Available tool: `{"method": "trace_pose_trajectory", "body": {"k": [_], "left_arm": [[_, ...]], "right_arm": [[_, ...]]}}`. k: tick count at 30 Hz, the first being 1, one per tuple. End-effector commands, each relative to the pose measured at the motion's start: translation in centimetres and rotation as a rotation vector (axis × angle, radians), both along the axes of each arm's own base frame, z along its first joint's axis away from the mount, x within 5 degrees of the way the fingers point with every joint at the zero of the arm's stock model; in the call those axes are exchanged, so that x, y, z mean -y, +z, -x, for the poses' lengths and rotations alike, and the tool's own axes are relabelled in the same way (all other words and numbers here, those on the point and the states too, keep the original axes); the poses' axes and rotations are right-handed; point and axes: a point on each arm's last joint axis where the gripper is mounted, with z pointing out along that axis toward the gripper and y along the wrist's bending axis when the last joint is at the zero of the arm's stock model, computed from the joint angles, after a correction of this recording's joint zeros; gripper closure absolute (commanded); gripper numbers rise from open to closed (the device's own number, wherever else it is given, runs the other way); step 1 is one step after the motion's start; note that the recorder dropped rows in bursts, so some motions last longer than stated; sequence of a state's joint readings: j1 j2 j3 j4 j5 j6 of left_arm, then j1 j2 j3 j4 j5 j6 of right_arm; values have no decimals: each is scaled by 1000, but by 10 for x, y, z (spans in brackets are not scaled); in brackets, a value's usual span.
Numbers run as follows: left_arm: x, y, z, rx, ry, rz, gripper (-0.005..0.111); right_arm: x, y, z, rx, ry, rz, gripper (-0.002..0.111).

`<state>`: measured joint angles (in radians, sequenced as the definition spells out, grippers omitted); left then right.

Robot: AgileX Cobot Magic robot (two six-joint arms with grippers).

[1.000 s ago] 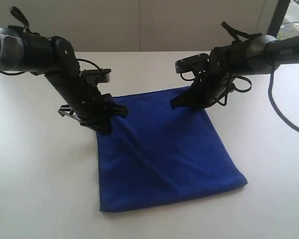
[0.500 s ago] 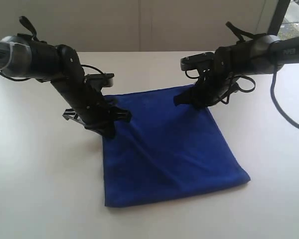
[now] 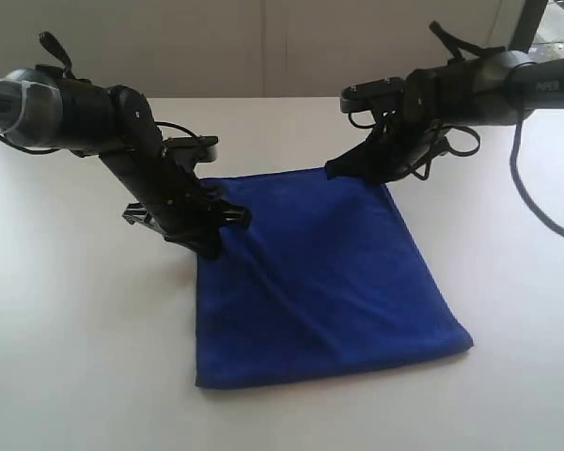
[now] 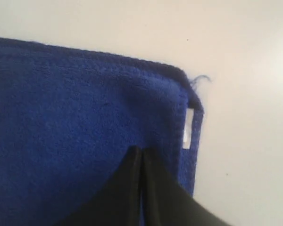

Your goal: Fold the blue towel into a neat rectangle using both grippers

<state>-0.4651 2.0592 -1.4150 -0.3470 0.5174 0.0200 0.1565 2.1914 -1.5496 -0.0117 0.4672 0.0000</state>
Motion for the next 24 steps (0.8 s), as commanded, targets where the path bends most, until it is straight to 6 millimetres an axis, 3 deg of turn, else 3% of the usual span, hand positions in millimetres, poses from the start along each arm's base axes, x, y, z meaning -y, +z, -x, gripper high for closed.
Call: {"method": "trace_pose_trajectory", "body": {"k": [1, 10, 18, 21, 24], "left_arm": [[0, -8, 7, -60, -34, -26, 89], [-1, -9, 8, -75, -50, -40, 89], [-1, -9, 8, -72, -57, -43, 89], [-1, -9, 7, -50, -75, -43, 89], [0, -2, 5, -5, -96, -37, 89]], "right_arm": [[4, -12, -9, 3, -5, 7, 108], [27, -19, -11, -19, -50, 20, 108], [30, -21, -12, -22, -55, 20, 108], [30, -11, -11, -4, -56, 16, 108], [30, 15, -7, 12, -63, 6, 108]]}}
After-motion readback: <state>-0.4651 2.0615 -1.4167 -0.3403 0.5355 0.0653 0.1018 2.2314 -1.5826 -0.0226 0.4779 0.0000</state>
